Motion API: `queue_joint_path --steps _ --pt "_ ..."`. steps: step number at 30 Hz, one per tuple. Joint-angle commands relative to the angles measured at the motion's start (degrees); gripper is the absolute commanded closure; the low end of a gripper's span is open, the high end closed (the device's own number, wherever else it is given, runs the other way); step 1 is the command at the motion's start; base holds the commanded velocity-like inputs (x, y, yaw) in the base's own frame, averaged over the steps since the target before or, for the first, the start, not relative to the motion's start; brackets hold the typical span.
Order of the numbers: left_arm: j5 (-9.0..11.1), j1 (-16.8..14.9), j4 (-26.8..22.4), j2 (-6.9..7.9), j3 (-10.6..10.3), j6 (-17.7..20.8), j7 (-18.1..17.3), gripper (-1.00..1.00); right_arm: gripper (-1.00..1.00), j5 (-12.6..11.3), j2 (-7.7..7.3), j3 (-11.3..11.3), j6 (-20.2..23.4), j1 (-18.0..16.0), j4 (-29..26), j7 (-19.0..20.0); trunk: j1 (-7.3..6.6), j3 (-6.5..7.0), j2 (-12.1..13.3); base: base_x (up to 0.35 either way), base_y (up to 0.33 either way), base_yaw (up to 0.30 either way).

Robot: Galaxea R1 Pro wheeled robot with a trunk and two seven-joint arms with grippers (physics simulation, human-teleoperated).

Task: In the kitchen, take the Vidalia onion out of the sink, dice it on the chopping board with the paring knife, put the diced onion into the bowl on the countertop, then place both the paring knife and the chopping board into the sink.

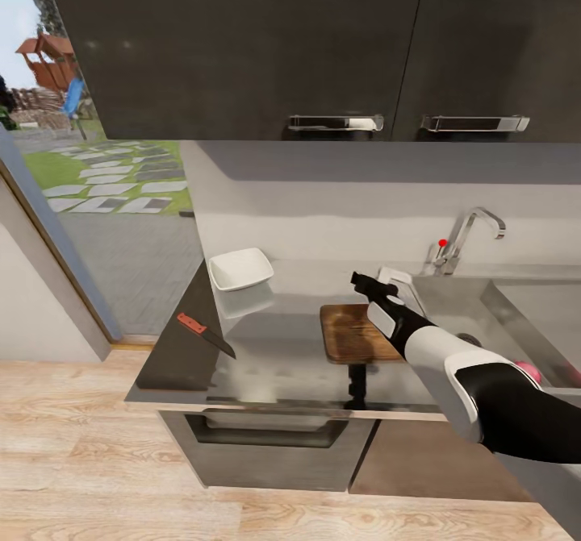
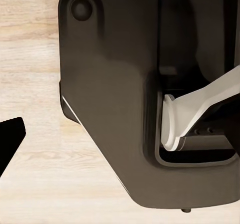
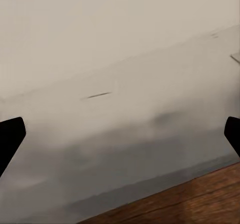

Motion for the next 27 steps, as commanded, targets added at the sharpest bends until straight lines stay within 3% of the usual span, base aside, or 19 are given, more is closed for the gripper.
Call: queue_joint_path --steps 1,10,27 --pt "0.3 0.0 -0.1 0.02 -0.1 0.0 -0.1 -1.0 -1.0 -0.3 0.01 0.5 -0.2 -0.1 0.1 -0.1 0.03 -0.09 -0.1 0.0 0.0 0.0" --pt "0.2 0.0 0.2 0.02 -0.1 -0.1 -0.1 -1.0 -1.0 0.1 0.08 0.5 -0.2 -0.1 0.2 0.1 0.03 -0.09 -0.1 -0.044 0.0 0.0" --pt "0.2 0.0 0.9 0.02 -0.1 -0.2 -0.1 -1.0 -1.0 0.4 0.32 0.5 -0.2 -0.1 0.9 0.1 0.03 -0.09 -0.1 -0.311 0.0 0.0"
